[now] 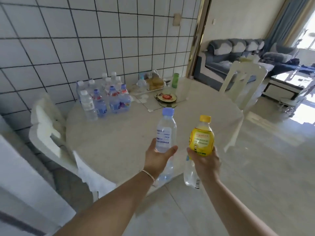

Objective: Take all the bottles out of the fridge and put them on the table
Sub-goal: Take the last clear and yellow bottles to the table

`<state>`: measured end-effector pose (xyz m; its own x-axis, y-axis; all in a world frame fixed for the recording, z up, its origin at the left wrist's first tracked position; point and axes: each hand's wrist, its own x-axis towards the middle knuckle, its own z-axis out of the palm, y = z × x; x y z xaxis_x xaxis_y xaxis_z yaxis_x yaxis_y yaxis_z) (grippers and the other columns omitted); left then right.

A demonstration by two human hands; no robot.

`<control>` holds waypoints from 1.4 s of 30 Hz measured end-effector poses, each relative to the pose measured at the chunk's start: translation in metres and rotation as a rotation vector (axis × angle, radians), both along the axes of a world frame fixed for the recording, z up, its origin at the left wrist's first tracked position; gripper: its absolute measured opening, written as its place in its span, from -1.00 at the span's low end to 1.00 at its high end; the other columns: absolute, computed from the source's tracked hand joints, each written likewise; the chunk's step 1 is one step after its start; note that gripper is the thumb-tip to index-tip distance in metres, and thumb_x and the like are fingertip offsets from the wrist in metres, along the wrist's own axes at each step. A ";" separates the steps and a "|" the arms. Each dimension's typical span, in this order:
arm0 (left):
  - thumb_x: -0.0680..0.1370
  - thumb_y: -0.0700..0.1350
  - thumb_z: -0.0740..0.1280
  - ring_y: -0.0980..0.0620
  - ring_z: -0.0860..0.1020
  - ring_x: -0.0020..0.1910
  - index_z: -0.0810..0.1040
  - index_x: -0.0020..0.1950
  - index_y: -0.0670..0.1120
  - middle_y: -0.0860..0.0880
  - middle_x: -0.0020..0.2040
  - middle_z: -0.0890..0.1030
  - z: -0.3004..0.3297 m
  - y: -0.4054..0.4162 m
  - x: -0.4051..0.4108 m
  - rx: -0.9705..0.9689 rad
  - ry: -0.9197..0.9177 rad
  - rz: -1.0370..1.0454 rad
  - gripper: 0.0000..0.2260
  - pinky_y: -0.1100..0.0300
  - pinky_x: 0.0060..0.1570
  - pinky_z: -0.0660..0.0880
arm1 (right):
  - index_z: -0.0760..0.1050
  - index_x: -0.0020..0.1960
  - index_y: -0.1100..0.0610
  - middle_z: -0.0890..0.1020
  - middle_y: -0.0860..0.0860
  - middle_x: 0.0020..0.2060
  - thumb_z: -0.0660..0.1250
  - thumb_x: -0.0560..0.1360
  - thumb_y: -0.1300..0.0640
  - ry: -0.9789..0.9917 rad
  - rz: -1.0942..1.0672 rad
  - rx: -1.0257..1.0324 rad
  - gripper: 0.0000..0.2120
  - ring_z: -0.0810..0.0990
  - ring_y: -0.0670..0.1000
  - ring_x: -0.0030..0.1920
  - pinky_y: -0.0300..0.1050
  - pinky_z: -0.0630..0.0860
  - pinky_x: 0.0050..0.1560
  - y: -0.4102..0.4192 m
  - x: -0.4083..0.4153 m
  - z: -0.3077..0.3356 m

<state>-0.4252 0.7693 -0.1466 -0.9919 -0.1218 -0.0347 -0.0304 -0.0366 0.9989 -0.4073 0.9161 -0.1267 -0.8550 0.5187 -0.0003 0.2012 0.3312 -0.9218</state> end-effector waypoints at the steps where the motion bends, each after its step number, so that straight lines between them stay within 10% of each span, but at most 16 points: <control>1: 0.35 -0.04 0.52 0.20 0.63 -0.19 0.55 0.01 0.03 0.06 -0.12 0.66 -0.004 -0.002 -0.014 -0.009 -0.006 0.037 -0.71 0.35 -0.16 0.50 | 0.44 0.06 0.08 0.59 0.05 -0.17 0.51 0.26 -0.03 -0.007 0.033 -0.001 -0.54 0.56 0.16 -0.11 -0.03 0.46 -0.12 -0.002 -0.020 -0.003; 16: 0.36 -0.07 0.52 0.31 0.58 -0.31 0.54 0.03 -0.07 0.08 -0.18 0.65 -0.037 -0.088 -0.180 -0.159 -0.129 0.643 -0.69 0.44 -0.28 0.47 | 0.40 -0.06 -0.02 0.55 -0.16 -0.30 0.53 0.27 0.06 -0.142 0.612 -0.154 -0.63 0.55 -0.08 -0.27 -0.11 0.48 -0.17 -0.107 -0.265 -0.041; 22: 0.29 -0.02 0.54 0.20 0.61 -0.26 0.52 -0.02 -0.03 0.10 -0.21 0.64 -0.062 -0.155 -0.204 -0.134 -0.215 0.864 -0.65 0.15 -0.11 0.53 | 0.40 -0.02 0.01 0.54 -0.13 -0.29 0.53 0.25 0.13 -0.213 0.788 -0.115 -0.59 0.53 -0.04 -0.28 -0.22 0.41 -0.32 -0.184 -0.311 -0.060; 30: 0.31 -0.31 0.52 0.37 0.58 -0.30 0.46 -0.07 0.02 0.33 -0.30 0.63 -0.092 -0.245 -0.263 -0.120 -0.182 0.855 -0.64 0.40 -0.23 0.48 | 0.42 0.12 -0.03 0.60 0.00 -0.09 0.53 0.17 0.08 -0.274 0.796 -0.015 -0.44 0.57 0.07 -0.12 -0.12 0.51 -0.16 -0.283 -0.372 -0.094; 35: 0.10 0.06 0.52 0.28 0.58 -0.22 0.46 -0.06 0.14 0.10 -0.14 0.64 -0.113 -0.291 -0.291 -0.072 -0.186 0.860 -0.53 0.38 -0.14 0.48 | 0.44 0.16 -0.06 0.53 -0.10 -0.10 0.55 0.13 -0.01 -0.188 0.758 0.117 -0.37 0.54 0.08 0.03 -0.05 0.49 -0.01 -0.331 -0.395 -0.108; 39: 0.19 -0.21 0.59 0.38 0.55 -0.25 0.44 -0.07 0.07 0.08 -0.13 0.60 -0.124 -0.313 -0.315 -0.105 -0.186 0.844 -0.53 0.54 -0.21 0.41 | 0.43 0.16 -0.10 0.65 -0.10 -0.01 0.53 0.11 -0.16 -0.213 0.780 0.227 -0.35 0.60 0.06 0.03 -0.13 0.46 -0.11 -0.355 -0.412 -0.115; 42: 0.10 0.13 0.57 0.33 0.56 -0.13 0.47 0.01 -0.07 0.01 -0.10 0.61 -0.137 -0.327 -0.329 -0.141 -0.186 0.818 -0.41 0.53 -0.09 0.38 | 0.44 0.17 -0.07 0.67 -0.07 -0.03 0.55 0.12 -0.14 -0.234 0.790 0.219 -0.34 0.62 0.11 -0.01 -0.13 0.45 -0.14 -0.368 -0.421 -0.120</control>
<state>-0.7545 0.4423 -0.2838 -0.5696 -0.8131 -0.1197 -0.2129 0.0053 0.9771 -0.8288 0.5484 -0.2470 -0.9564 -0.2211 -0.1909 0.0131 0.6206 -0.7840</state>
